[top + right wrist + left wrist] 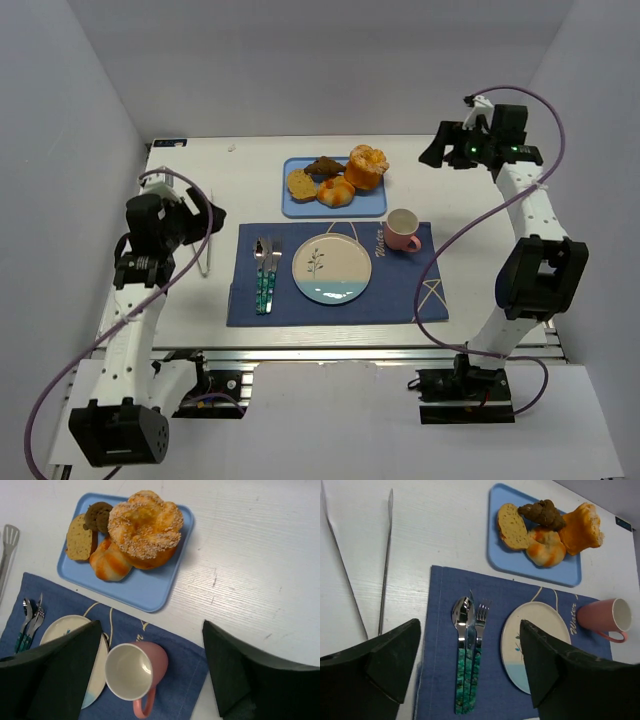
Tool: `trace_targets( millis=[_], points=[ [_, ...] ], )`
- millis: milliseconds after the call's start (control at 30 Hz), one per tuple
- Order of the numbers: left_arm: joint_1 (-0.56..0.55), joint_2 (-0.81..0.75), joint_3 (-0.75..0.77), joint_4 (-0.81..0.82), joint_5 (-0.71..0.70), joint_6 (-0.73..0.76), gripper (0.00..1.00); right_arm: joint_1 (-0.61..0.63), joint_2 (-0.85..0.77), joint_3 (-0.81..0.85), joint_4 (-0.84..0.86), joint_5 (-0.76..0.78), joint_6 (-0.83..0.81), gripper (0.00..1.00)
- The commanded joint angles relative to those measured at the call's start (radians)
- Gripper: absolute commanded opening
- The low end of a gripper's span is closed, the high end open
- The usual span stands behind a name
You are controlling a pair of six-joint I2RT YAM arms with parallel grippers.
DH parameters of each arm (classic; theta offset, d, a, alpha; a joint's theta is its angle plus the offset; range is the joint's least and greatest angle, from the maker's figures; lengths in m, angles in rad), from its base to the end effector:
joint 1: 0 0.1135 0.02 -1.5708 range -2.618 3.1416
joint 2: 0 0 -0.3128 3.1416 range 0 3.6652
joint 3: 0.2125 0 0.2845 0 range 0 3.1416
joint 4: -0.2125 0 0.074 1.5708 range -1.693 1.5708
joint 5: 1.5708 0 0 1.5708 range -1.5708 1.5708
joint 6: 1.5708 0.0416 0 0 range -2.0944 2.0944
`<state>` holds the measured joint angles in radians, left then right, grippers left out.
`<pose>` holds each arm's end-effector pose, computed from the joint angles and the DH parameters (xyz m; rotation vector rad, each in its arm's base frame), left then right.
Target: Place the bread
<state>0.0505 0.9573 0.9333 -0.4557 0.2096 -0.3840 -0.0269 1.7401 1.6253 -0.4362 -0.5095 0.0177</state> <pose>0.2213 0.0025 0.3696 -0.3158 2.0413 -0.4215 0.4502 0.0082 0.3918 -0.2548 2.0729 0.5329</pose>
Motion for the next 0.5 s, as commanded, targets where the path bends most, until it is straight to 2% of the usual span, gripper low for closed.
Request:
trace_targets(
  millis=[0,33,67,100,133,167,200,233,267,300,333,367,400,467],
  points=[
    [0.008,-0.067,-0.068,0.062,0.041,-0.093,0.87,-0.077,-0.011,0.045,0.062,-0.092,0.076,0.86],
    [0.009,-0.084,-0.073,0.031,0.019,-0.101,0.78,-0.108,-0.002,0.044,0.073,-0.194,0.077,0.74],
    [0.008,-0.084,-0.073,0.016,0.011,-0.102,0.56,-0.123,0.002,0.038,0.094,-0.266,0.039,0.6],
    [0.009,-0.078,-0.07,-0.012,0.004,-0.101,0.45,-0.145,0.01,0.031,0.106,-0.4,0.016,0.22],
    [0.009,-0.069,-0.067,-0.027,-0.004,-0.099,0.32,-0.149,0.019,0.037,0.097,-0.467,-0.016,0.01],
    [0.009,-0.062,-0.064,-0.04,-0.007,-0.098,0.15,-0.148,0.028,0.085,0.015,-0.527,-0.147,0.0],
    [0.011,-0.039,-0.059,-0.063,-0.012,-0.095,0.07,-0.125,0.027,0.102,-0.008,-0.573,-0.188,0.0],
    [0.012,-0.025,-0.056,-0.076,-0.024,-0.093,0.02,-0.102,0.016,0.114,-0.037,-0.545,-0.227,0.0],
    [0.021,-0.008,-0.048,-0.092,-0.03,-0.089,0.01,-0.067,-0.002,0.114,-0.056,-0.497,-0.305,0.0],
    [0.028,0.012,-0.035,-0.127,-0.039,-0.085,0.05,0.008,-0.055,0.093,-0.055,-0.398,-0.34,0.1],
    [0.037,0.056,-0.024,-0.15,-0.051,-0.073,0.15,0.046,-0.086,0.058,-0.023,-0.338,-0.354,0.39],
    [0.06,0.082,-0.004,-0.188,-0.073,-0.063,0.51,0.138,-0.15,-0.044,0.078,-0.208,-0.358,0.84],
    [0.072,0.11,0.01,-0.207,-0.082,-0.031,0.66,0.172,-0.181,-0.098,0.124,-0.161,-0.361,0.89],
    [0.1,0.199,0.042,-0.247,-0.11,0.012,0.85,0.212,-0.232,-0.189,0.204,-0.124,-0.343,0.89]
  ],
)
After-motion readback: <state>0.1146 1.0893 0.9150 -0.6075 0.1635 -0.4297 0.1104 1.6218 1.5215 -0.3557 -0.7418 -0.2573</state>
